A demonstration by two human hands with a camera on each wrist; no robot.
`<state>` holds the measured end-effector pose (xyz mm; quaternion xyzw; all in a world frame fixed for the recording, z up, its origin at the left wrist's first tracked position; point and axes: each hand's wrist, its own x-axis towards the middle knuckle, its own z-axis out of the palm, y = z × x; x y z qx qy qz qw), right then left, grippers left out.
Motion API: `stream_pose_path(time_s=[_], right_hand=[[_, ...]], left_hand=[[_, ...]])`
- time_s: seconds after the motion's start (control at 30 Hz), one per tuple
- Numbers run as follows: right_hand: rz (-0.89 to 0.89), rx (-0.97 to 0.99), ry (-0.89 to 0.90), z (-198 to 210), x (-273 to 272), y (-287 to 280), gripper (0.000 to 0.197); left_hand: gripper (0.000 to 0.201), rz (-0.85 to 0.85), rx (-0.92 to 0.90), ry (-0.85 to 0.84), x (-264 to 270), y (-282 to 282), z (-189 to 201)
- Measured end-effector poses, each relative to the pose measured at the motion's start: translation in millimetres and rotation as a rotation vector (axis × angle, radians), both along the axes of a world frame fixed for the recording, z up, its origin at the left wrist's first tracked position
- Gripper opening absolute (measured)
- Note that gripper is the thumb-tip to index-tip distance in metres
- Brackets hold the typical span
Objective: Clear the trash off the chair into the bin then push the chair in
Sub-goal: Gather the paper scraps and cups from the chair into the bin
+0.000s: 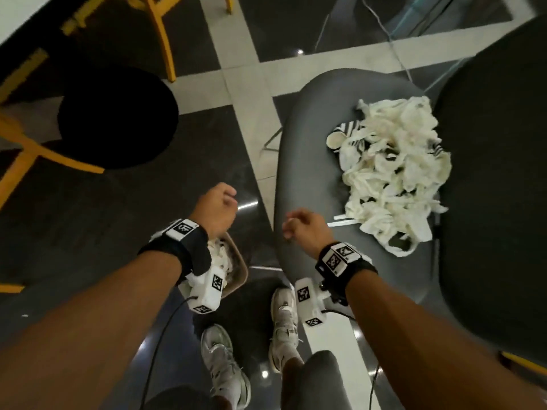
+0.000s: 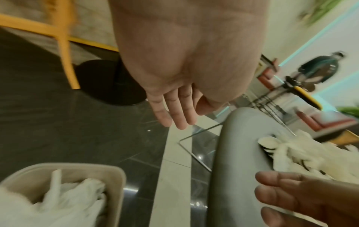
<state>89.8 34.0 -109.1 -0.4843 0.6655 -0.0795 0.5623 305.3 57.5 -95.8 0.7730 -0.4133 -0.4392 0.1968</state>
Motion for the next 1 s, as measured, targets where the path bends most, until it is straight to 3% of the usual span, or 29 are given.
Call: stream_pose_path(time_s=[0.1,0.2,0.3,0.37,0.43,0.53,0.63,0.73,0.8,0.9,1.0], right_hand=[[-0.024,-0.114,0.171,12,-61,-24,0.015],[0.009,-0.218,0.457,23,-132,-37,0.03],[0.188,-0.16,0.688,18,-196,-38,0.05],[0.317,-0.141,0.731,11,-222,-39,0.064],[0.41,-0.228,0.715,3,-239,-41,0.072],[0.517,-0.404,0.727,-5,-248,-46,0.077],[0.565,-0.553,0.789,-9,-250,-50,0.088],[0.682,-0.536,0.812,-15,-252,-57,0.101],[0.758,-0.485,0.8,-18,-251,-59,0.088],[0.816,-0.43,0.757,-17,-237,-60,0.045],[0.846,-0.34,0.587,-10,-219,-56,0.029]], left_hand=[[0.026,-0.164,-0.028,0.011,-52,-37,10],[0.026,-0.331,-0.05,0.016,-121,-61,8],[0.031,-0.471,-0.031,0.065,-186,-70,1],[0.039,-0.589,-0.039,-0.004,-219,-75,-8],[0.051,-0.694,-0.036,-0.184,-241,-77,-19],[0.064,-0.717,0.06,-0.369,-259,-79,-34],[0.053,-0.759,0.044,-0.366,-263,-77,-49],[0.04,-0.829,0.033,-0.333,-259,-75,-54],[0.033,-0.848,0.035,-0.347,-255,-73,-49],[0.009,-0.819,0.048,-0.347,-243,-69,-38],[0.019,-0.812,0.03,-0.38,-222,-60,-29]])
